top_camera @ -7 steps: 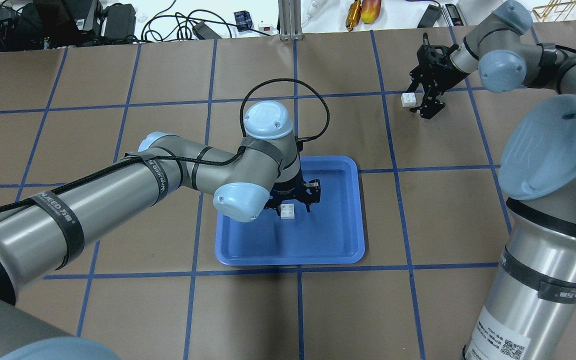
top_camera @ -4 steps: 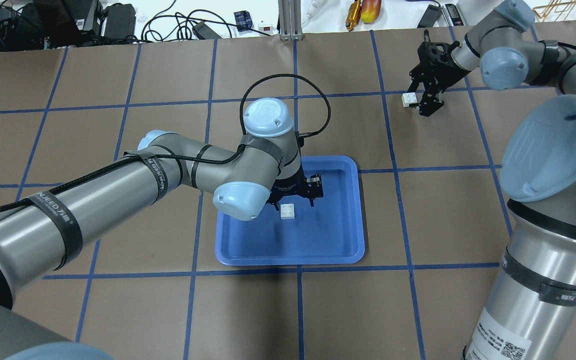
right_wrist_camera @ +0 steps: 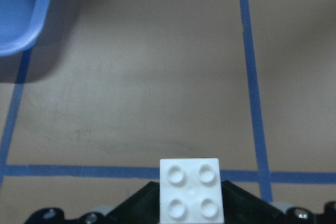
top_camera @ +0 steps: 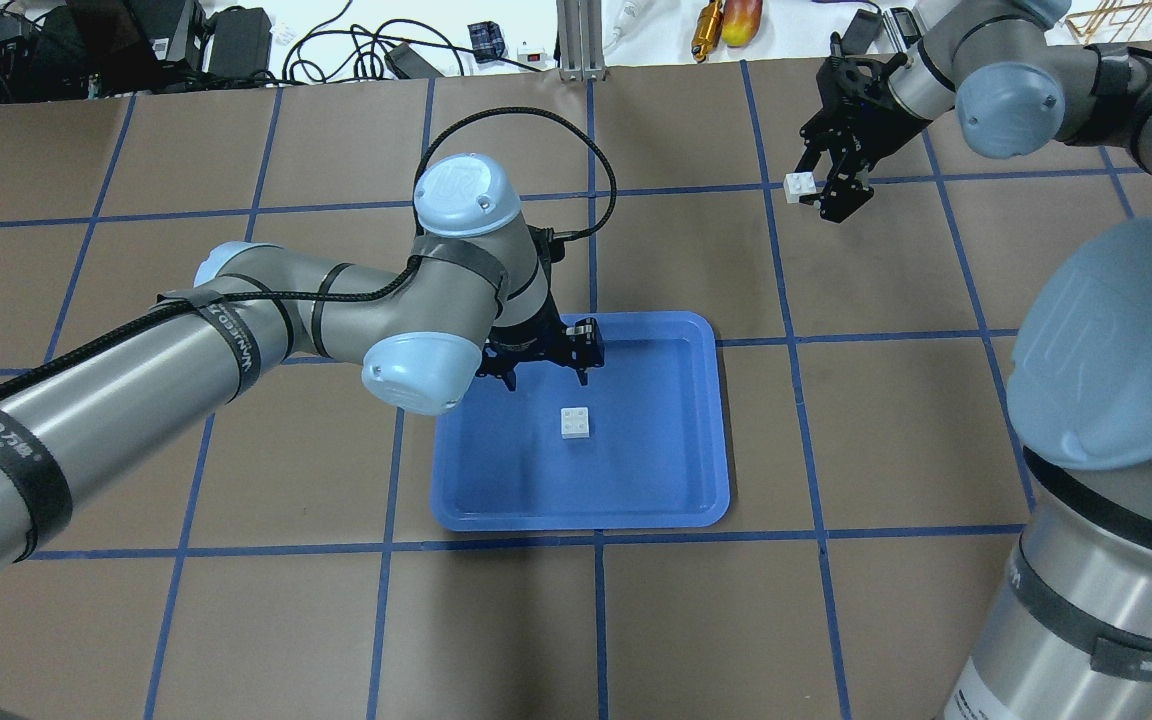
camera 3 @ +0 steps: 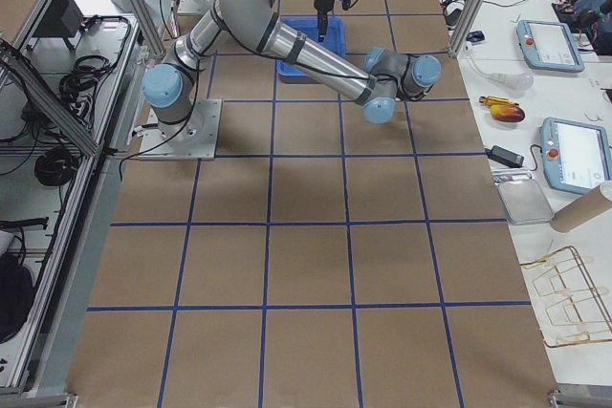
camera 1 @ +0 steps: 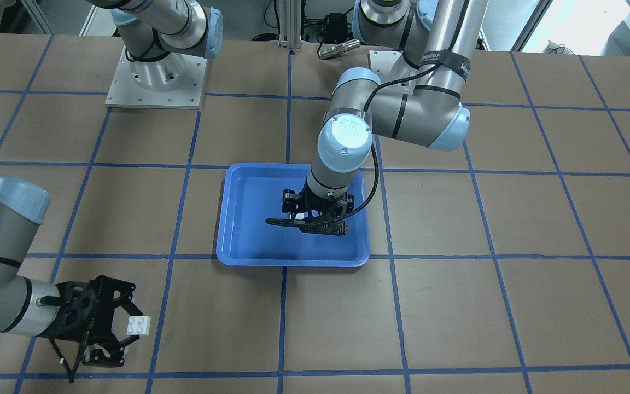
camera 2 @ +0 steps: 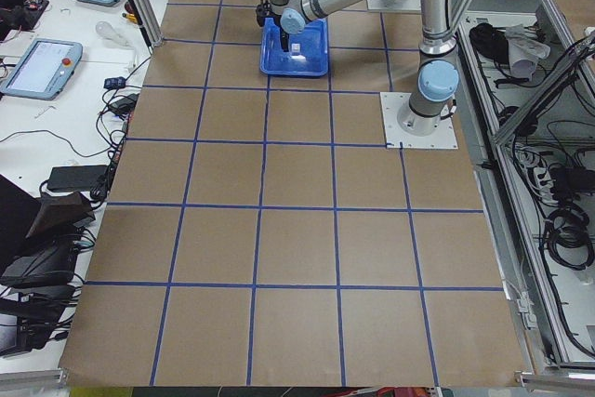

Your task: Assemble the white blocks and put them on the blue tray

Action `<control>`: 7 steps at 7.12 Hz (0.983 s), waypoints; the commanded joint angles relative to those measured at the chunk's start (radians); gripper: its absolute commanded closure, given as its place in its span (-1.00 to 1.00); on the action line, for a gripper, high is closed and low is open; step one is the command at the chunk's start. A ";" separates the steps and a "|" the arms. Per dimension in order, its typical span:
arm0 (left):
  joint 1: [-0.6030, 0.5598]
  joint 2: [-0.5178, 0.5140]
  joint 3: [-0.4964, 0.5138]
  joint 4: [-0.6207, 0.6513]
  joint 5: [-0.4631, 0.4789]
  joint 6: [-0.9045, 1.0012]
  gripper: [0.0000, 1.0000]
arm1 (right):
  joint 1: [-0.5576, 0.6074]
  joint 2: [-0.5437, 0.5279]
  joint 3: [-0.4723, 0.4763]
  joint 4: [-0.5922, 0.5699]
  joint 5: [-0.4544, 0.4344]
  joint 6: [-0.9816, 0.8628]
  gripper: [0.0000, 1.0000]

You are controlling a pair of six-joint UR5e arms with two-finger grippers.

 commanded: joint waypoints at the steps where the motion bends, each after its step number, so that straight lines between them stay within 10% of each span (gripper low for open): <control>1: 0.054 0.029 -0.067 0.003 -0.016 0.114 0.53 | 0.085 -0.125 0.166 -0.007 0.002 0.054 0.79; 7: 0.098 0.006 -0.143 0.071 -0.213 0.150 0.74 | 0.300 -0.314 0.691 -0.494 -0.009 0.341 0.79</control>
